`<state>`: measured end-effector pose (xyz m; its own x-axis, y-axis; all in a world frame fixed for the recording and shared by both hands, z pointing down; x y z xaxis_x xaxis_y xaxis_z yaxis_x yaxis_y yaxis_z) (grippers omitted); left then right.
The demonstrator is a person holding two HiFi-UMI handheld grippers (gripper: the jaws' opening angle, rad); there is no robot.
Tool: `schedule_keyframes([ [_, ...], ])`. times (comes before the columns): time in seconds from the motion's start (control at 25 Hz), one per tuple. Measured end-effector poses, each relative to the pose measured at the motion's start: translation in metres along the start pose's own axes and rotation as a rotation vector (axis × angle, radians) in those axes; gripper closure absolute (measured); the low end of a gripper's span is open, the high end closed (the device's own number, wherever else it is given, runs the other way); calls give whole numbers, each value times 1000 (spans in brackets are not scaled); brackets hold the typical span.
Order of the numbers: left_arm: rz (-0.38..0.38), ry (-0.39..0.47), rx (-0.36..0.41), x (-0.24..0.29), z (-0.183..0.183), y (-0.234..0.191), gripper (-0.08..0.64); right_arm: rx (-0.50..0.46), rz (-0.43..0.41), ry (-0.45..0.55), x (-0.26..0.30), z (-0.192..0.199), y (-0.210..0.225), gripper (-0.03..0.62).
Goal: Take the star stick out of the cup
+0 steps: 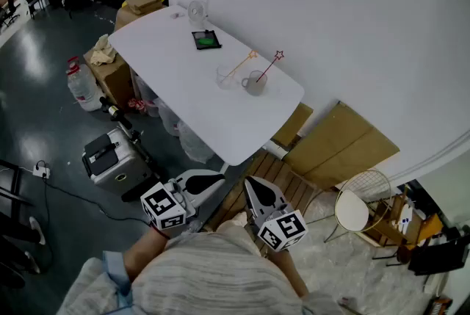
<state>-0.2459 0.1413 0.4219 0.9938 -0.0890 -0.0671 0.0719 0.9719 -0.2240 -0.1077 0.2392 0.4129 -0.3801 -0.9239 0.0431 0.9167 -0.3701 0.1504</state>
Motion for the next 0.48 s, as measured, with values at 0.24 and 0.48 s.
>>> schedule_keyframes([
  [0.24, 5, 2, 17, 3, 2, -2, 543, -2, 0, -4, 0, 2, 4, 584],
  [0.48, -6, 5, 16, 6, 2, -2, 543, -8, -21, -4, -4, 3, 5, 584],
])
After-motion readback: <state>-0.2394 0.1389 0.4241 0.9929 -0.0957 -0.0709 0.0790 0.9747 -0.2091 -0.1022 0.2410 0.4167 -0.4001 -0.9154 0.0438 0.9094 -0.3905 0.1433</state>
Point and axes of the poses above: the fingertips, and each gripper's own axes: x forward along the fingers, y to its right, z out of its underside, the point moved 7 cm from there along -x, backward along the fingers, and after that the axes turned 9 degrees about -z, right-handed, at the moved point
